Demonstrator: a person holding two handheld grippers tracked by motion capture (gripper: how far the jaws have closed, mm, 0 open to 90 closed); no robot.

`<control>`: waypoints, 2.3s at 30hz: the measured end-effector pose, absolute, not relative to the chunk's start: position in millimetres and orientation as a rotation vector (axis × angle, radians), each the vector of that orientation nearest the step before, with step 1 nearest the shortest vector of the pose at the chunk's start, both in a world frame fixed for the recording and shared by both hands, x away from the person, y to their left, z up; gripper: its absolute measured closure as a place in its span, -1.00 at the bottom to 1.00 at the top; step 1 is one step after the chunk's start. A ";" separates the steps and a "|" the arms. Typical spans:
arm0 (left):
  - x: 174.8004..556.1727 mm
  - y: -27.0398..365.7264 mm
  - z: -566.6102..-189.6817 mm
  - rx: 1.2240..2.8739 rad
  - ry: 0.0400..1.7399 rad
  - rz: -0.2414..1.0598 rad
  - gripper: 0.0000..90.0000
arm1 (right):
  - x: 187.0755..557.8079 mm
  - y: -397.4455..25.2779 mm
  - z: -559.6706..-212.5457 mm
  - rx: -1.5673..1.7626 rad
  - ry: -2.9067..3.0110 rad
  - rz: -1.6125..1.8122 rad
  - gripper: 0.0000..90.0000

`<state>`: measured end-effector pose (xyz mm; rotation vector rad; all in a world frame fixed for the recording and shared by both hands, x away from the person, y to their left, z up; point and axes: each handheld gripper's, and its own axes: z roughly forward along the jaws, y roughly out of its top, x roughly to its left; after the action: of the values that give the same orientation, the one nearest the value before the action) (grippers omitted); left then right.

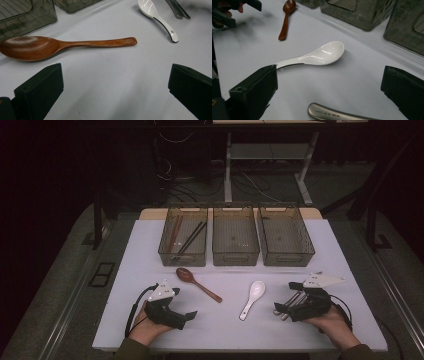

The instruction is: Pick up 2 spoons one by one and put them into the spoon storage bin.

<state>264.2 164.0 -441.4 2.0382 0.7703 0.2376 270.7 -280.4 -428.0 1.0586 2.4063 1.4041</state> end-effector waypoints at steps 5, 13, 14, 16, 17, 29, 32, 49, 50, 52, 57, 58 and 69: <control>264.6 162.0 -440.4 2.033 0.769 0.236 -1.00 | 277.8 -272.7 -423.5 1.051 2.418 1.414 -0.86; 265.4 160.8 -440.4 2.042 0.762 0.233 -1.00 | 293.9 -263.0 -419.4 1.061 2.448 1.425 -0.31; 265.3 160.8 -440.3 2.043 0.762 0.234 -1.00 | 296.5 -262.1 -418.6 1.059 2.456 1.418 -0.22; 265.2 160.2 -440.1 2.042 0.763 0.235 -1.00 | 302.0 -260.2 -417.3 1.056 2.462 1.419 -0.05; 265.0 159.9 -439.8 2.045 0.761 0.236 -1.00 | 304.9 -258.9 -416.8 1.055 2.464 1.413 0.05; 266.6 157.1 -439.7 2.053 0.731 0.227 -1.00 | 334.2 -229.4 -416.4 1.011 2.534 1.278 0.94; 266.8 156.8 -439.3 2.049 0.730 0.226 -1.00 | 341.2 -220.6 -420.4 1.002 2.565 1.254 0.99; 264.5 160.3 -439.6 2.045 0.739 0.226 -1.00 | 358.1 -193.2 -435.9 0.970 2.664 1.072 0.99; 264.4 160.5 -439.6 2.045 0.739 0.225 -1.00 | 357.9 -193.7 -436.5 0.966 2.663 1.065 0.99; 264.2 161.3 -439.8 2.046 0.738 0.225 -1.00 | 357.4 -194.6 -436.5 0.970 2.665 1.056 0.99; 263.5 163.5 -439.5 2.042 0.743 0.226 -1.00 | 356.5 -202.5 -437.0 0.975 2.663 1.006 0.99; 263.3 163.8 -439.4 2.040 0.745 0.227 -1.00 | 356.2 -204.6 -437.0 0.981 2.660 1.007 0.99; 262.8 164.2 -439.5 2.037 0.746 0.223 -1.00 | 354.1 -222.6 -429.0 1.028 2.615 1.117 0.55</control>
<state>262.8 164.2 -439.5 2.0366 0.7456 0.2234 354.1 -222.6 -429.0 1.0276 2.6154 1.1168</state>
